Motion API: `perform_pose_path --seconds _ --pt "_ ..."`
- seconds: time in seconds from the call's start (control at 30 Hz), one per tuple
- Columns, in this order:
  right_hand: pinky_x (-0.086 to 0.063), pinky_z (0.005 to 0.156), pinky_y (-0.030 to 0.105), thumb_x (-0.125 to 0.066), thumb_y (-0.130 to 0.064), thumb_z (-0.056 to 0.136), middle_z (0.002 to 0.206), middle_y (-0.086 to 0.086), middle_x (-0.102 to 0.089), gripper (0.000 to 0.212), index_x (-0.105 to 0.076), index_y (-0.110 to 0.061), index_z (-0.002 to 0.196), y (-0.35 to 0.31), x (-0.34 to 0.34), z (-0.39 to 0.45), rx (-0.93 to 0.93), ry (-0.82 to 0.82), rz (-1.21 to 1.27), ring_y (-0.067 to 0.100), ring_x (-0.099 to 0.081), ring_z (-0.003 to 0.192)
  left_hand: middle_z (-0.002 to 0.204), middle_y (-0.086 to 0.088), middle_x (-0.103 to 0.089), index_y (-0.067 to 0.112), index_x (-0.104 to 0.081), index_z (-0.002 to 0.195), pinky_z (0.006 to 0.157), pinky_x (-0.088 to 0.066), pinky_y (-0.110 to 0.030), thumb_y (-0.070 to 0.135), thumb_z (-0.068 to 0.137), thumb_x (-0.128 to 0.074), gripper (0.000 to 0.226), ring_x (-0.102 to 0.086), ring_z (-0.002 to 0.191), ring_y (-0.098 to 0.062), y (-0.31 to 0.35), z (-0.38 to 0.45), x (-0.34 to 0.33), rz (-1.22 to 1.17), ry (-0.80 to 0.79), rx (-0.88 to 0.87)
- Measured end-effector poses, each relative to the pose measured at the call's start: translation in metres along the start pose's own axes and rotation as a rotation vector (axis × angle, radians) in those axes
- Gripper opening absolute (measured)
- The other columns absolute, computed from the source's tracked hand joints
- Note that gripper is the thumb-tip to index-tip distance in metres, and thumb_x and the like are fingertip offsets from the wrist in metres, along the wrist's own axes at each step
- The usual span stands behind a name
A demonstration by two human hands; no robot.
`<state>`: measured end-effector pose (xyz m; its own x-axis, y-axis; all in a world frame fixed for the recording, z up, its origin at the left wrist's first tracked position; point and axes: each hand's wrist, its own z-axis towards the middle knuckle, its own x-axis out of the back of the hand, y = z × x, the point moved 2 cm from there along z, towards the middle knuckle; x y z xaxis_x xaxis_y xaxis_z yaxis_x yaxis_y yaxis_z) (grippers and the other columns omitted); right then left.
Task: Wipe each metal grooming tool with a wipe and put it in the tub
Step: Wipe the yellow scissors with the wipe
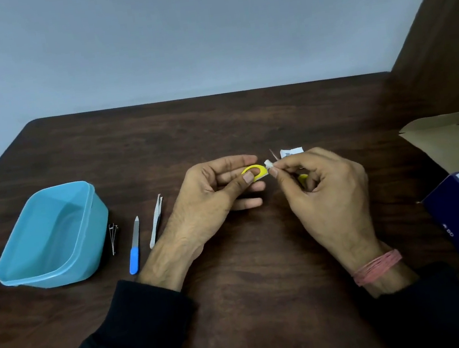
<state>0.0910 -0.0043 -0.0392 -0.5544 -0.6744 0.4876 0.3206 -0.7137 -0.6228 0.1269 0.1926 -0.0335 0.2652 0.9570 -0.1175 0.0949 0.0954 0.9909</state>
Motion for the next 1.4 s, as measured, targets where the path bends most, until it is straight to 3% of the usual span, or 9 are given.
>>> perform_pose_path --seconds 0.2,0.37,0.73,0.93,1.2,1.4 --pt "-0.045 0.065 0.024 -0.089 -0.022 0.092 0.092 -0.014 -0.076 0.01 -0.09 -0.027 0.1 0.0036 -0.0035 -0.0015 0.02 -0.056 -0.035 -0.012 -0.042 0.061 0.105 -0.007 -0.087 0.01 -0.078 0.127 0.067 -0.069 -0.026 0.005 0.108 -0.069 0.021 -0.084 0.085 -0.014 -0.0008 0.0009 -0.0024 0.029 0.064 0.014" --pt "-0.056 0.061 0.034 -0.09 -0.02 0.09 0.095 -0.011 -0.08 0.009 -0.09 -0.026 0.097 0.0064 -0.003 -0.001 0.041 -0.06 -0.058 -0.001 -0.046 0.06 0.105 -0.007 -0.087 0.007 -0.078 0.126 0.061 -0.068 -0.026 0.005 0.109 -0.068 0.02 -0.08 0.074 -0.011 -0.0011 0.0017 -0.0056 0.027 0.126 0.0" --pt "-0.046 0.061 0.026 -0.089 -0.017 0.089 0.091 -0.01 -0.077 0.008 -0.088 -0.023 0.095 0.0033 -0.0068 -0.0032 0.064 -0.09 -0.009 -0.011 -0.042 0.058 0.096 -0.005 -0.087 0.011 -0.08 0.124 0.062 -0.068 -0.025 0.008 0.109 -0.069 0.018 -0.08 0.072 -0.011 -0.0004 0.0014 -0.0061 0.097 0.116 -0.001" --pt "-0.048 0.06 0.028 -0.086 -0.018 0.089 0.092 -0.012 -0.076 0.006 -0.087 -0.023 0.094 0.0033 -0.006 -0.0016 0.071 -0.092 0.007 -0.005 -0.045 0.057 0.093 -0.005 -0.085 0.006 -0.079 0.126 0.061 -0.067 -0.025 0.006 0.11 -0.068 0.02 -0.076 0.071 -0.01 -0.0024 0.0032 -0.007 0.088 0.096 -0.001" --pt "-0.046 0.061 0.026 -0.087 -0.015 0.091 0.096 -0.01 -0.076 0.013 -0.089 -0.023 0.102 0.0033 -0.0092 -0.0047 0.081 -0.088 0.002 -0.009 -0.043 0.058 0.106 -0.013 -0.086 0.009 -0.08 0.129 0.074 -0.068 -0.024 0.005 0.11 -0.067 0.023 -0.08 0.092 -0.011 -0.0024 0.0025 -0.0055 0.128 0.032 -0.015" --pt "-0.043 0.064 0.02 -0.087 -0.014 0.093 0.097 -0.012 -0.075 0.014 -0.089 -0.022 0.104 0.0009 -0.0096 -0.0051 0.09 -0.103 0.015 -0.009 -0.046 0.057 0.111 -0.017 -0.085 0.005 -0.074 0.136 0.079 -0.069 -0.026 0.001 0.108 -0.068 0.029 -0.078 0.092 -0.011 -0.0021 0.0029 -0.0019 0.104 -0.011 -0.008"
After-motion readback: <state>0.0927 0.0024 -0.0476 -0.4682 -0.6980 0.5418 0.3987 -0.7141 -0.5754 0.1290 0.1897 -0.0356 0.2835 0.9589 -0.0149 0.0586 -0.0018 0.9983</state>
